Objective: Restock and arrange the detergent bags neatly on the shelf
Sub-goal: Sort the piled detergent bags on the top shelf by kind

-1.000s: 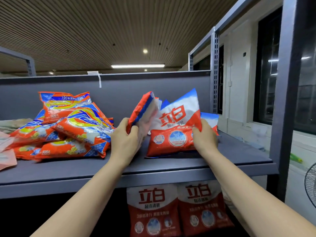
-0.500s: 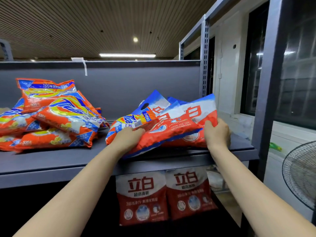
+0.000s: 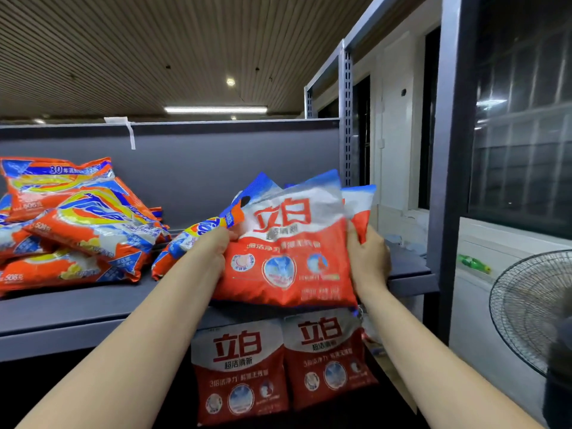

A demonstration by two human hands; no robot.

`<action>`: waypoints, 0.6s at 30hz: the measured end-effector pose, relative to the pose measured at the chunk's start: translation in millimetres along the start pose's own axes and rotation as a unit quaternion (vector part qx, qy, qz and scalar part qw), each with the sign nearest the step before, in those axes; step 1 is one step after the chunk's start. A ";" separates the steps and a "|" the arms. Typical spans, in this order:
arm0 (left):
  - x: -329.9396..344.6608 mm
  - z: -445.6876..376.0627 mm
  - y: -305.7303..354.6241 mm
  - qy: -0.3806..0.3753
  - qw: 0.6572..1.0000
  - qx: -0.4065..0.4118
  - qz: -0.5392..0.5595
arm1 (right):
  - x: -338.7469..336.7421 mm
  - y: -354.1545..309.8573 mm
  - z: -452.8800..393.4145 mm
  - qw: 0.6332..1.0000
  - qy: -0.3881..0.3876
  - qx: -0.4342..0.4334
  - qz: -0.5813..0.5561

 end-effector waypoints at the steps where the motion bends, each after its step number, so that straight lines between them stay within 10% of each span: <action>1: 5.1 -0.5 3.4 0.004 0.999 0.034 -0.004 | -0.2 1.3 -1.7 1.000 -0.009 0.001 -0.001; 9: 0.7 15.2 20.1 0.224 0.910 0.348 -0.027 | -11.7 -1.3 -13.1 0.990 0.010 0.024 -0.137; 18: -12.2 37.0 -16.2 0.391 0.821 0.413 -0.046 | -39.4 2.1 -3.3 0.978 0.011 0.023 -0.205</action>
Point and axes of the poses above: each hand's wrist, its own z-axis away from the middle knuckle, its own x-axis out of the palm, y = z × x, the point moved 1 cm from there along -z, towards the middle knuckle, and after that the axes turned 7 degrees about -x, right-handed, at the moved point
